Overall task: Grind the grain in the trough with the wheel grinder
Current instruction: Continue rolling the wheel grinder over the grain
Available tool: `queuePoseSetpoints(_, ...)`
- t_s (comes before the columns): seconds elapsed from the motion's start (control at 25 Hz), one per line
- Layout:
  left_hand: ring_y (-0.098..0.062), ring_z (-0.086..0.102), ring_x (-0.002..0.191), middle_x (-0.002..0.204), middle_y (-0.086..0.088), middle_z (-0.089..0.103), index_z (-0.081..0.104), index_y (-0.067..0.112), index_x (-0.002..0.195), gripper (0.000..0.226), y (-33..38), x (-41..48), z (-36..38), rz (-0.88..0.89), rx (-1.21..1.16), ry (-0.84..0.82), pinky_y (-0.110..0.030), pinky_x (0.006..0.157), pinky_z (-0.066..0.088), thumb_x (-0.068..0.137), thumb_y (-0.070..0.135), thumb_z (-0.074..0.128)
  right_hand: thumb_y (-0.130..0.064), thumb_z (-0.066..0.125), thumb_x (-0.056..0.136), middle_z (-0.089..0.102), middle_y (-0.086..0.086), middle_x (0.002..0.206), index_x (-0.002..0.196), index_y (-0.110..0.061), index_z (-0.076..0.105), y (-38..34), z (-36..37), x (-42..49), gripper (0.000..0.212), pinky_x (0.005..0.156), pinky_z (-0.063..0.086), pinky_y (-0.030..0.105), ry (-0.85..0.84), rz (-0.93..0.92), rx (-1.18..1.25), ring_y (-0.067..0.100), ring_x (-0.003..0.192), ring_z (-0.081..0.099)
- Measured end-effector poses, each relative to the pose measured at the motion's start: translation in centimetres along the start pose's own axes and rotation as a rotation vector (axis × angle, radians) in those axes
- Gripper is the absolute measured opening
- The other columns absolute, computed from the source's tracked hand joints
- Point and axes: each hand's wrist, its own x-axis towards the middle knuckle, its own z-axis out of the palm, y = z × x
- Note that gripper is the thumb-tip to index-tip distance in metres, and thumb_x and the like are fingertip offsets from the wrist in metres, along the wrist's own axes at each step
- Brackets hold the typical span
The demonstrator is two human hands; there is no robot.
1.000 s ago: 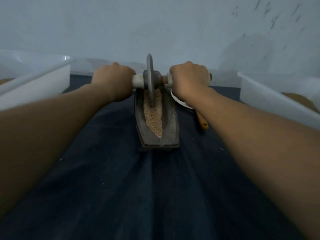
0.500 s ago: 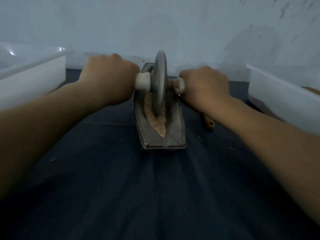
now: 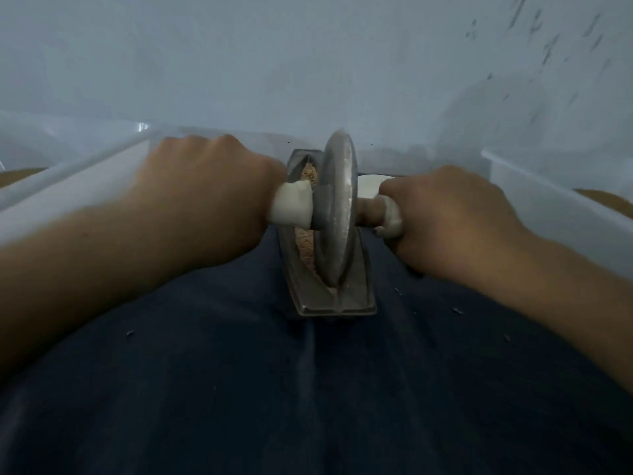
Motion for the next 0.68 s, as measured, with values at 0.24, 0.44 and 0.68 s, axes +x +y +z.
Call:
queuePoseSetpoints(0.24, -0.036, 0.062, 0.076, 0.085, -0.011, 0.060, 0.065, 0.021, 0.100, 0.012, 1.3, 6.4, 6.0, -0.204, 0.085, -0.217, -0.036, 0.059, 0.038, 0.088, 0.023, 0.061, -0.016, 0.061, 0.088, 0.061, 0.003, 0.088, 0.085, -0.030, 0.049, -0.2, 7.6, 8.6, 0.018, 0.059, 0.034, 0.030, -0.106, 0.163, -0.007, 0.030, 0.084, 0.061)
queuePoseSetpoints(0.44, -0.038, 0.063, 0.086, 0.094, -0.012, 0.061, 0.063, 0.021, 0.106, 0.019, 1.3, 6.8, 4.1, -0.094, 0.047, -0.300, -0.039, 0.065, 0.042, 0.089, 0.019, 0.057, -0.024, 0.063, 0.091, 0.064, 0.005, 0.093, 0.087, -0.028, 0.051, 0.5, 6.6, 7.0, 0.013, 0.056, 0.037, 0.032, -0.204, 0.110, 0.075, 0.028, 0.078, 0.057)
queuePoseSetpoints(0.68, -0.015, 0.015, 0.043, 0.057, 0.012, 0.014, 0.038, 0.035, 0.071, 0.027, 0.0, -0.4, -0.8, 0.010, -0.064, -0.064, -0.018, 0.046, 0.020, 0.067, 0.029, 0.065, -0.025, 0.075, 0.056, 0.036, -0.013, 0.047, 0.057, -0.031, 0.039, 0.0, -0.3, 0.4, 0.037, 0.045, 0.017, 0.013, -0.029, -0.014, -0.128, 0.007, 0.039, 0.029)
